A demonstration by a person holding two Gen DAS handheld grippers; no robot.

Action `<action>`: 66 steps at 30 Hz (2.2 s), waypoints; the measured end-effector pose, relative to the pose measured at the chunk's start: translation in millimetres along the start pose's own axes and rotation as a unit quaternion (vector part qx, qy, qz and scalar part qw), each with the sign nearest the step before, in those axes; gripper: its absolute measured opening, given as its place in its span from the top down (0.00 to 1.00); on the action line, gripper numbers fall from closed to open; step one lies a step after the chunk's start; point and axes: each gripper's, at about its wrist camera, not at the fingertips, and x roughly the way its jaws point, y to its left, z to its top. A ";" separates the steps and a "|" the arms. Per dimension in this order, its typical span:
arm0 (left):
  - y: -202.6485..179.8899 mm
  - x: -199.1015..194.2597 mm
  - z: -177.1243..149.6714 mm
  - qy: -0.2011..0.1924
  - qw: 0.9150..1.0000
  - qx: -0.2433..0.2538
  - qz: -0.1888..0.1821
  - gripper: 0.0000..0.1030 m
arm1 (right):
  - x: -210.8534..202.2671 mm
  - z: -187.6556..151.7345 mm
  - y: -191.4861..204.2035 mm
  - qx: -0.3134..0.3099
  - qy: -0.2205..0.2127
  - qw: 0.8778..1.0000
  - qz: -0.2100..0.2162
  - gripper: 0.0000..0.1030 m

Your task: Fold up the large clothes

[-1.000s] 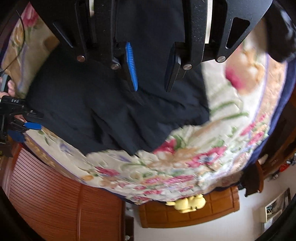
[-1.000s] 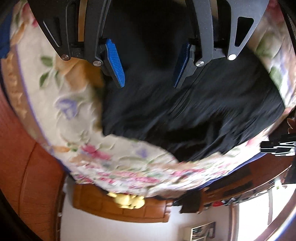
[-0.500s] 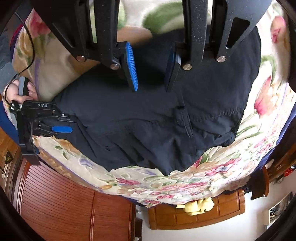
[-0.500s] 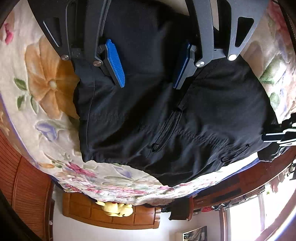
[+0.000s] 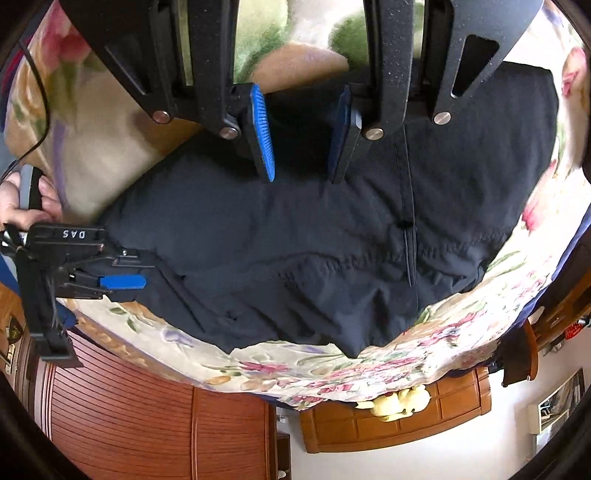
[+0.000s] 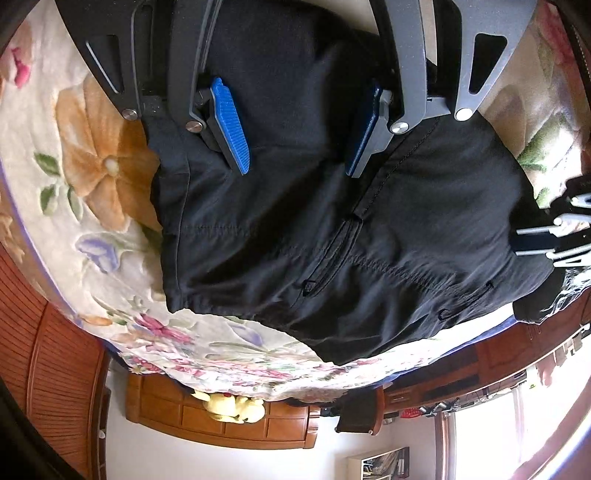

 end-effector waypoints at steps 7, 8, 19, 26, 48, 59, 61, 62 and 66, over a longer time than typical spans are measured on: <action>-7.7 2.6 -7.3 -0.012 1.000 0.013 0.017 0.70 | -0.8 0.1 0.4 0.001 -0.001 1.000 0.000 0.46; -7.7 3.2 -7.1 -0.013 1.000 0.015 0.019 0.70 | -1.1 0.2 0.5 0.001 -0.002 1.000 0.000 0.46; 0.9 5.7 -8.6 -0.016 1.000 -0.003 -0.003 0.70 | -47.1 2.9 10.5 0.013 0.014 0.999 -0.043 0.46; 0.8 5.6 -8.9 -0.016 1.000 -0.002 -0.003 0.70 | -89.6 -20.0 11.2 0.052 0.017 0.994 -0.092 0.41; 0.9 5.4 -9.0 -0.017 1.000 -0.003 -0.003 0.70 | -41.2 -28.5 -7.3 0.149 0.035 0.982 -0.115 0.28; 0.9 5.3 -9.1 -0.017 1.000 -0.003 -0.003 0.70 | -29.3 -37.3 -30.2 0.191 0.045 0.979 -0.054 0.28; 0.9 5.3 -9.1 -0.017 1.000 -0.003 -0.003 0.70 | -29.1 -37.0 -31.3 0.194 0.047 0.979 -0.050 0.28; 0.8 5.4 -9.1 -0.017 1.000 -0.003 -0.003 0.70 | -28.8 -36.8 -31.6 0.194 0.050 0.979 -0.048 0.28; 0.7 5.4 -9.2 -0.017 1.000 -0.003 -0.003 0.70 | -27.8 -35.2 -33.8 0.207 0.060 0.976 -0.024 0.40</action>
